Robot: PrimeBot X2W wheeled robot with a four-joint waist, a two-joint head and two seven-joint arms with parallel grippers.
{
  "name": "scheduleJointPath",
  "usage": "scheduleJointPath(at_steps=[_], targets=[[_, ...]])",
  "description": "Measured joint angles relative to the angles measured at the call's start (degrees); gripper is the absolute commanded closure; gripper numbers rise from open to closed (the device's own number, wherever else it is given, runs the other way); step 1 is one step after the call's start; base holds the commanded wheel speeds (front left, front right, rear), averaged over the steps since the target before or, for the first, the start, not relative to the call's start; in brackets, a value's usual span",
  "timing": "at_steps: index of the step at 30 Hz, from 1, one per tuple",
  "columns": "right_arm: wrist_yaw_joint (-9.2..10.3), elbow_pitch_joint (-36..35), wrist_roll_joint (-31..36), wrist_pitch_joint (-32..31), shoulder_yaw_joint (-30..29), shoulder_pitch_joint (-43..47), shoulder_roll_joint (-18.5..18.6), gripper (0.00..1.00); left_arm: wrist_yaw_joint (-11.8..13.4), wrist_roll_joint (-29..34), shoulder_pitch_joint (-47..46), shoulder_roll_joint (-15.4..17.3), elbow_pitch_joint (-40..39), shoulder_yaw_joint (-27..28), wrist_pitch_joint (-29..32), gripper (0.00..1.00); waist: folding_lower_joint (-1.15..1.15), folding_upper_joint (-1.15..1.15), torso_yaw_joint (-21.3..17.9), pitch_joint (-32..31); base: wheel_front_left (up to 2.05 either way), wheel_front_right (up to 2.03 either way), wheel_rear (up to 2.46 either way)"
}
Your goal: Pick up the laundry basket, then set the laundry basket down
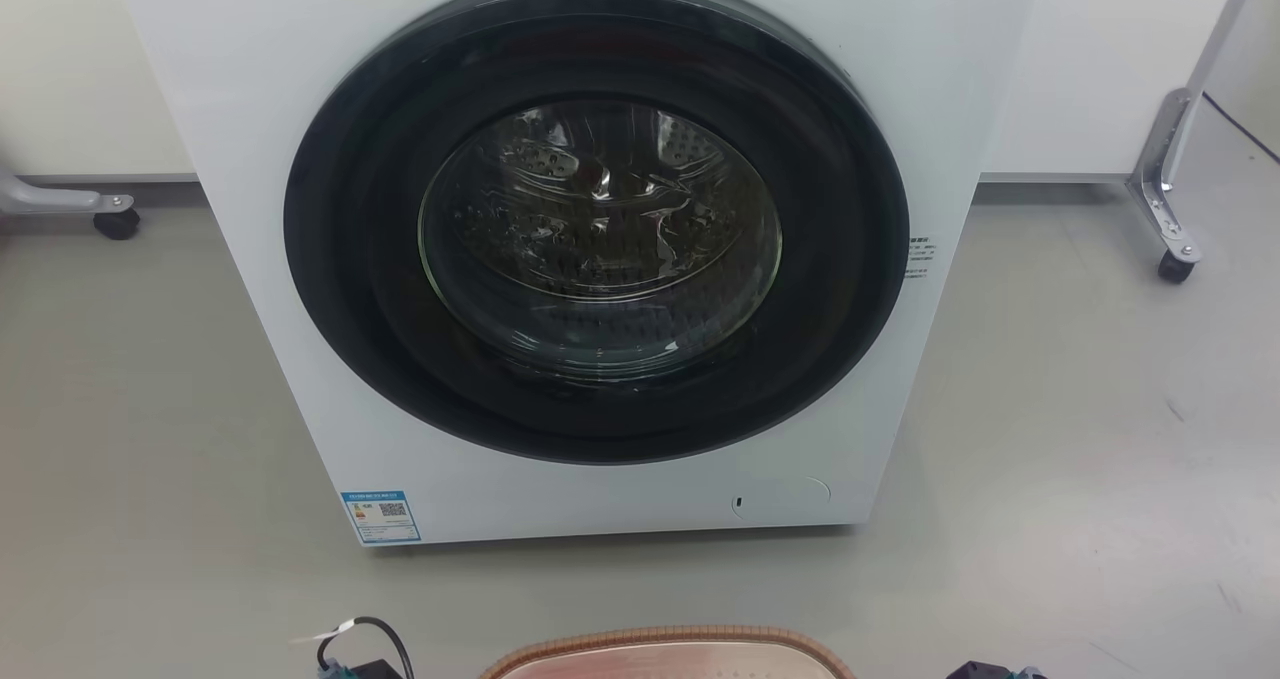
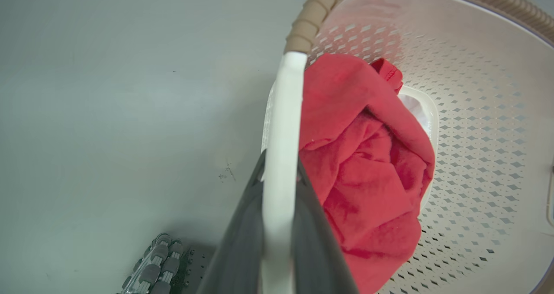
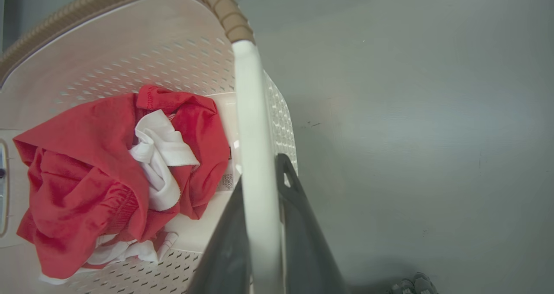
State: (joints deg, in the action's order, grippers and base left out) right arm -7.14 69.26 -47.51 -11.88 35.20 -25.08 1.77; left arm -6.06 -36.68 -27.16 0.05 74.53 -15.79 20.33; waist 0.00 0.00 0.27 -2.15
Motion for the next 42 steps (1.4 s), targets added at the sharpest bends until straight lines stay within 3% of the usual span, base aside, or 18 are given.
scheduleJointPath(at_steps=[42], targets=[[0.0, -0.3, -2.6, -0.1, 2.0, 0.1, 0.4, 1.0, 0.8, -3.1, 0.4, 0.0, -0.1, -2.4, 0.0, 1.0, 0.0, 0.0, 0.1, 0.6, 0.0, 0.0, 0.0]])
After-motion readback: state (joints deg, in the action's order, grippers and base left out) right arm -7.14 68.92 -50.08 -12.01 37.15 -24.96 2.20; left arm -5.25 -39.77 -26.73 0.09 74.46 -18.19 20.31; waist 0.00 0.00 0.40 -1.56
